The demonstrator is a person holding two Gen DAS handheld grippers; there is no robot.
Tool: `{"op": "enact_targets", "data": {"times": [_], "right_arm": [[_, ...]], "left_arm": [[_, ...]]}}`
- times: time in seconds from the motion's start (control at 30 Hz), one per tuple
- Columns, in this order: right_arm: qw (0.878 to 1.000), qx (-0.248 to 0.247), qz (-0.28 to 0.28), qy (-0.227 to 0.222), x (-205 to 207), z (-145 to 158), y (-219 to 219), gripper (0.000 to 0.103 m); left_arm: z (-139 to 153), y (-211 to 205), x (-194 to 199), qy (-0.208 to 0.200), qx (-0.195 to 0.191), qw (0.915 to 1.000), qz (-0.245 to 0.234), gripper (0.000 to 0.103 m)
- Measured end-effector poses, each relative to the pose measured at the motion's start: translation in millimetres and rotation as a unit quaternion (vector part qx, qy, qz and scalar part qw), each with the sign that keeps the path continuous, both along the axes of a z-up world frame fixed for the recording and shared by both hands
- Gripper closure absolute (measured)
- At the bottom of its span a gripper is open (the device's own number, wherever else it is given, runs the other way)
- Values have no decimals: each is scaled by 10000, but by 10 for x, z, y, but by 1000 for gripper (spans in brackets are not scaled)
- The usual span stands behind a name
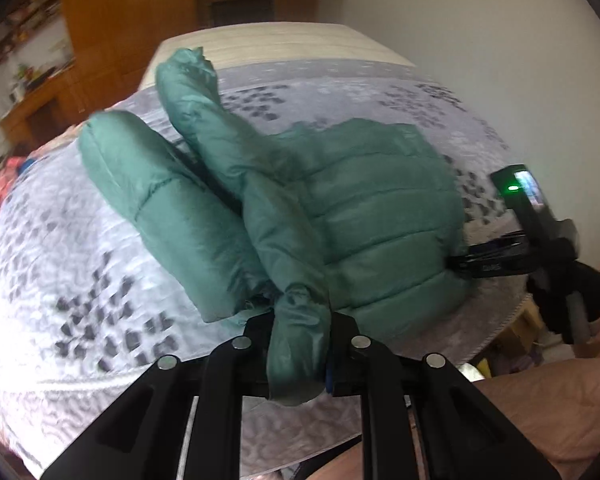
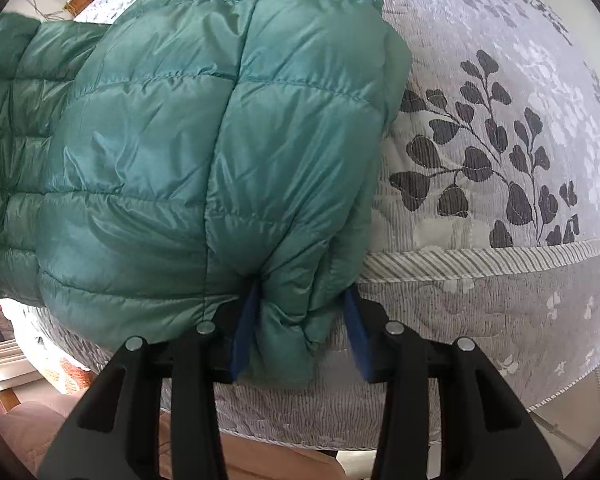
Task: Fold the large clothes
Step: 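Grasp the jacket bundle with both grippers and lift it up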
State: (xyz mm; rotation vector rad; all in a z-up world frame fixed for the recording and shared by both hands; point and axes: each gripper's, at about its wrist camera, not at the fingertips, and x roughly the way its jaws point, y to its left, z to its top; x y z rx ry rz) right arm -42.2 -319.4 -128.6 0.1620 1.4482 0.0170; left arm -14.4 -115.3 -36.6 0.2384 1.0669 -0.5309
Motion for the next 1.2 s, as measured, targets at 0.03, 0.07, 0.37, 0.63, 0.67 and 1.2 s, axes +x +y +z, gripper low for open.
{"op": "enact_targets", "data": {"times": [0.03, 0.07, 0.37, 0.63, 0.67, 1.2], "right_arm": [[10000, -2, -4, 1, 5, 17, 8, 63], [10000, -3, -7, 4, 9, 36, 22, 63], [10000, 84, -36, 27, 0, 86, -113, 62], [9998, 171, -66, 51, 17, -1, -222, 62], [9998, 178, -69, 55, 17, -8, -230, 62], [9998, 158, -46, 76, 106, -120, -259, 61]], "left_arm": [[5, -62, 12, 11, -32, 9999, -96, 87], [-1, -145, 33, 25, -65, 9998, -168, 87], [-474, -662, 177, 800, -255, 9946, -604, 87], [-999, -826, 291, 1388, -355, 9877, -620, 87], [-1036, -829, 308, 1437, -370, 9871, -603, 87], [-1167, -746, 261, 1299, -398, 9894, -508, 88]]}}
